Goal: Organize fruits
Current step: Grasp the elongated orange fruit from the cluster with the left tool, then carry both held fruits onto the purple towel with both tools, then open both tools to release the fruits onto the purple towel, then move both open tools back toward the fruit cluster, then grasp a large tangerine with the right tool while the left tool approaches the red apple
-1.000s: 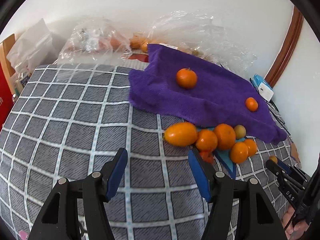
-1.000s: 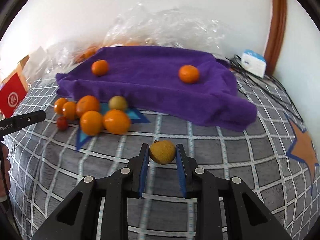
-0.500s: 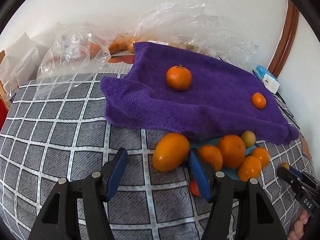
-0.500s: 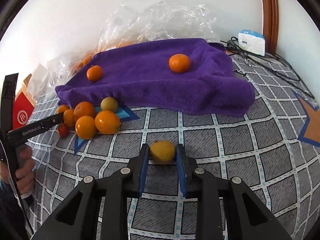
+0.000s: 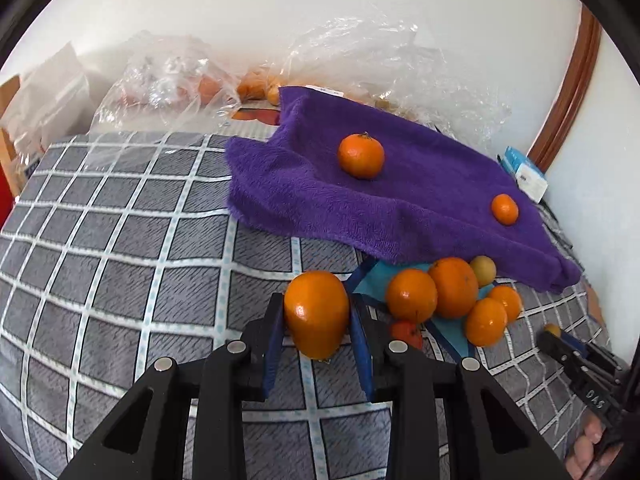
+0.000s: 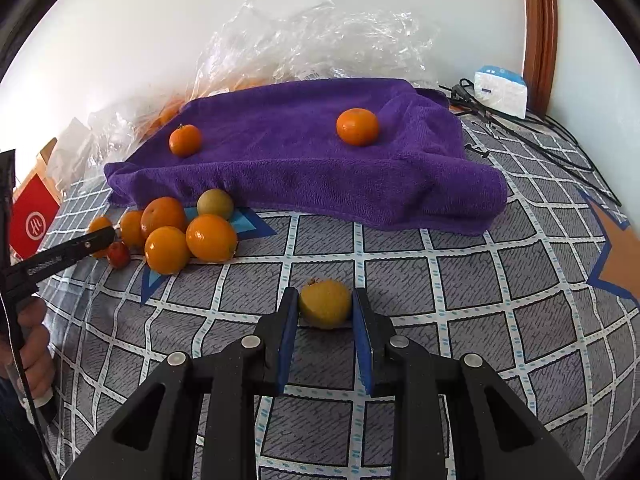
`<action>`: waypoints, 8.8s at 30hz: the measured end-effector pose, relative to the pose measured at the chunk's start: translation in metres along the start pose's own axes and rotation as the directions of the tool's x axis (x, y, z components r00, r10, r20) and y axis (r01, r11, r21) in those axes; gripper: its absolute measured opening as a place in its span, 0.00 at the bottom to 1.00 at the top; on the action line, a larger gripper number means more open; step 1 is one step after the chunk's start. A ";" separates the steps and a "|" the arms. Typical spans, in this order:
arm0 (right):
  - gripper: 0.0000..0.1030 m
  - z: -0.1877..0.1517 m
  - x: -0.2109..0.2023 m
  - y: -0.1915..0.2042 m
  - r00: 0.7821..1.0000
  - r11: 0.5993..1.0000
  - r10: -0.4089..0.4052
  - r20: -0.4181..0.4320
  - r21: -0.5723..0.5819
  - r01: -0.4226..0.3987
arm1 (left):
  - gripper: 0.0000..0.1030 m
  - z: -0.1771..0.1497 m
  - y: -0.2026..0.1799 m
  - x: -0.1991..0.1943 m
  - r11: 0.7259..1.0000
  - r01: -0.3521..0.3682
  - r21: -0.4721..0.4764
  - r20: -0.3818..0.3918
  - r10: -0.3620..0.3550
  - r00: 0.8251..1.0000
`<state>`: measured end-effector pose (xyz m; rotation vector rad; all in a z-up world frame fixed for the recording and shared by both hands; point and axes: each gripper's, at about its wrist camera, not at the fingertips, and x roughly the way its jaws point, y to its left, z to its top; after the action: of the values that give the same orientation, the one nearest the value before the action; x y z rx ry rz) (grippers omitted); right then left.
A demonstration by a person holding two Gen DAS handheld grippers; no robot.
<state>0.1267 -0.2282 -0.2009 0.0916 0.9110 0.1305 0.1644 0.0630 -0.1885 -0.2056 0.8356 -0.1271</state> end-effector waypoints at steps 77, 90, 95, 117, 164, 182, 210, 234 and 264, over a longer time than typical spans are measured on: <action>0.26 0.100 0.031 -0.013 0.975 0.998 -0.048 0.216 0.043 0.039 | 0.29 0.078 -0.014 0.005 0.995 0.014 -0.098 0.256 0.011 0.967; 0.26 0.095 0.046 -0.025 0.984 0.996 -0.076 0.159 0.067 0.066 | 0.29 0.075 -0.017 0.019 0.997 -0.008 -0.082 0.215 0.026 0.976; 0.26 0.093 0.048 -0.020 0.987 0.997 -0.071 0.143 0.048 0.065 | 0.29 0.073 -0.021 0.025 0.998 -0.011 -0.066 0.197 0.024 0.980; 0.26 0.093 0.056 -0.017 0.992 0.996 -0.087 0.086 0.033 0.085 | 0.29 0.073 -0.011 0.037 0.993 0.042 -0.113 0.132 -0.027 0.991; 0.47 0.084 0.015 -0.004 0.986 0.997 -0.072 0.147 0.028 0.069 | 0.40 0.069 -0.039 0.041 0.998 -0.036 0.045 0.144 0.029 0.989; 0.49 0.025 -0.045 0.015 0.990 0.994 -0.111 0.091 0.018 0.110 | 0.51 0.069 -0.042 -0.038 0.995 -0.041 0.088 0.216 0.021 0.976; 0.43 0.027 0.025 0.074 1.000 0.993 -0.005 0.011 -0.120 0.007 | 0.53 -0.006 0.038 -0.020 0.995 -0.096 -0.001 0.030 0.096 0.995; 0.31 0.010 -0.016 0.011 0.997 0.999 -0.026 0.069 -0.019 0.027 | 0.52 -0.013 0.003 -0.028 0.992 0.096 0.083 -0.011 -0.096 0.995; 0.31 -0.002 -0.006 -0.013 0.998 0.999 -0.035 0.051 0.020 0.034 | 0.22 -0.022 -0.024 -0.021 0.992 0.123 0.022 0.053 -0.124 0.991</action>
<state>0.1220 -0.2415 -0.1991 0.0962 0.8626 0.0868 0.1333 0.0411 -0.1824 -0.2418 0.7676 -0.2445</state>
